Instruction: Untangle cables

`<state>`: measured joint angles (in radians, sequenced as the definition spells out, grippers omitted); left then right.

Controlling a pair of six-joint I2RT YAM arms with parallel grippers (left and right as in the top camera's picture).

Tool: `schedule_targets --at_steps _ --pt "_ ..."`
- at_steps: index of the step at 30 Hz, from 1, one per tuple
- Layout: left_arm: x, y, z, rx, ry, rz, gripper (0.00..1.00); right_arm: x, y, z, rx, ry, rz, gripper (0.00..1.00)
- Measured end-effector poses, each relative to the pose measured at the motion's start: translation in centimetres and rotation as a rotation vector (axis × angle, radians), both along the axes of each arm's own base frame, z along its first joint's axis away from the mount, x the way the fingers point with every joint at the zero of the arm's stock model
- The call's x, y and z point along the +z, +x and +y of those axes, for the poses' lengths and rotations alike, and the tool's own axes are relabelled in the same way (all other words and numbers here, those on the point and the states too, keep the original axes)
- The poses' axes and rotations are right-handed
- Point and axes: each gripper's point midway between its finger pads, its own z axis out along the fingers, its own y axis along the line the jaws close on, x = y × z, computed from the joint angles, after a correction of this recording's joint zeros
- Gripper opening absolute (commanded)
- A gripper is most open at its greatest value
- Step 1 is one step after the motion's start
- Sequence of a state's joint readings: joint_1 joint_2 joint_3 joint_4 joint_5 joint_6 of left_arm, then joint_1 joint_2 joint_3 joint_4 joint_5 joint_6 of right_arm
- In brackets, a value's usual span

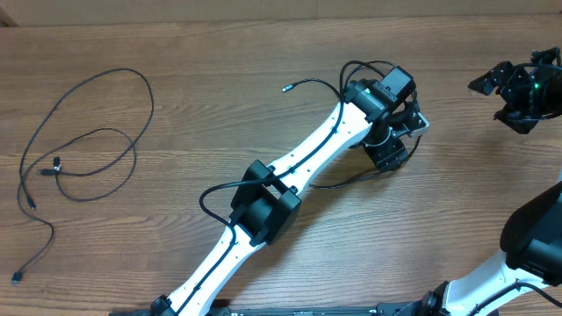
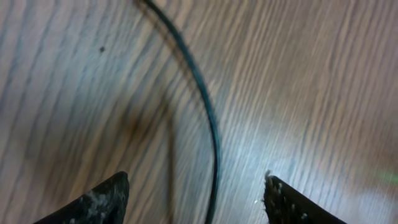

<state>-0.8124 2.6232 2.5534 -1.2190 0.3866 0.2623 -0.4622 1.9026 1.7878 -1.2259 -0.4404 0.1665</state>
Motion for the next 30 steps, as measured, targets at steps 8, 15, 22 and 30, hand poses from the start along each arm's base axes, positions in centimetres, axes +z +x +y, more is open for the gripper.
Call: schedule_targets --at_steps 8,15,22,30 --pt "-3.3 -0.8 -0.4 -0.014 0.033 0.040 0.66 0.0 -0.1 0.1 0.003 0.001 0.004 0.99" --pt "-5.0 -2.4 -0.9 -0.036 0.061 0.072 0.04 0.0 -0.1 0.1 0.003 0.001 0.004 1.00" --pt "-5.4 -2.5 -0.1 0.059 0.133 0.094 0.04 0.0 -0.1 0.1 0.003 0.001 0.004 1.00" --pt "6.4 6.2 5.2 0.343 0.036 -0.103 0.04 0.0 -0.1 0.1 0.003 0.002 0.003 1.00"
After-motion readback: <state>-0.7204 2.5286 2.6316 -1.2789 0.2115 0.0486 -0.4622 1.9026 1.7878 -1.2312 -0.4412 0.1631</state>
